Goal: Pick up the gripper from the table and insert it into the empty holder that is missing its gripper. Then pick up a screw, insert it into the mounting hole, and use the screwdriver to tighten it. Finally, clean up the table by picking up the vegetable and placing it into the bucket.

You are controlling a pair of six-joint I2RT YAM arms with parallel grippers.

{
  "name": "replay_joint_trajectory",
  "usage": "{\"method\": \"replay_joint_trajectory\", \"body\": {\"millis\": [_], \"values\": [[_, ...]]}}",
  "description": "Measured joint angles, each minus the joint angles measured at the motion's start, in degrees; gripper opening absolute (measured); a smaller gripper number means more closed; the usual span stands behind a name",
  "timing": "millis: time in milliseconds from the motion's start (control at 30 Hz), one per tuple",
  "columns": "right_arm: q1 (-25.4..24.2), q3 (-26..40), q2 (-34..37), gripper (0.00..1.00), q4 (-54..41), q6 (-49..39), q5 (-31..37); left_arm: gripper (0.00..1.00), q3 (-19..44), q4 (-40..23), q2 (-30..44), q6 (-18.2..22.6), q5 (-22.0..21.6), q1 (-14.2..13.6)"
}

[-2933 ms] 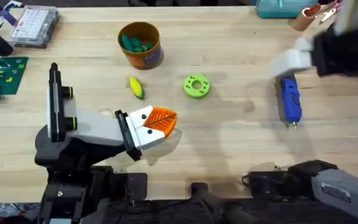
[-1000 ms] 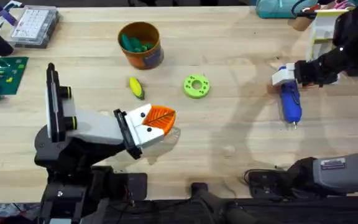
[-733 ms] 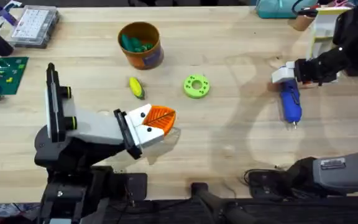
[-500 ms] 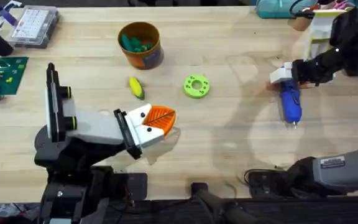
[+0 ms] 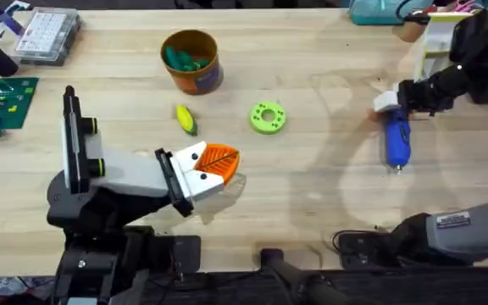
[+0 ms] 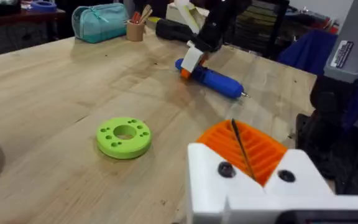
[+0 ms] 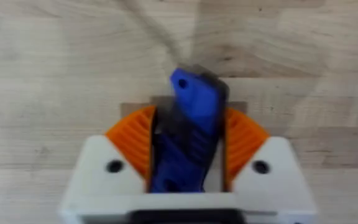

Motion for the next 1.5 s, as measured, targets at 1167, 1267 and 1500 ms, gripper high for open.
{"method": "replay_joint_trajectory", "body": {"millis": [1167, 1267, 1500], "values": [[0.20, 8.67, -13.09, 0.026, -11.81, 1.72, -3.10, 0.005, 0.00, 0.02, 0.00, 0.00, 0.00, 0.00], [0.20, 11.35, -15.82, 0.026, -12.81, 2.01, -3.36, 0.005, 0.00, 0.00, 0.00, 0.00, 0.00, 0.00], [0.21, 16.25, -20.63, 0.026, -13.73, 3.07, -6.80, 0.005, 0.00, 0.02, 0.00, 0.00, 0.00, 0.00]]}}
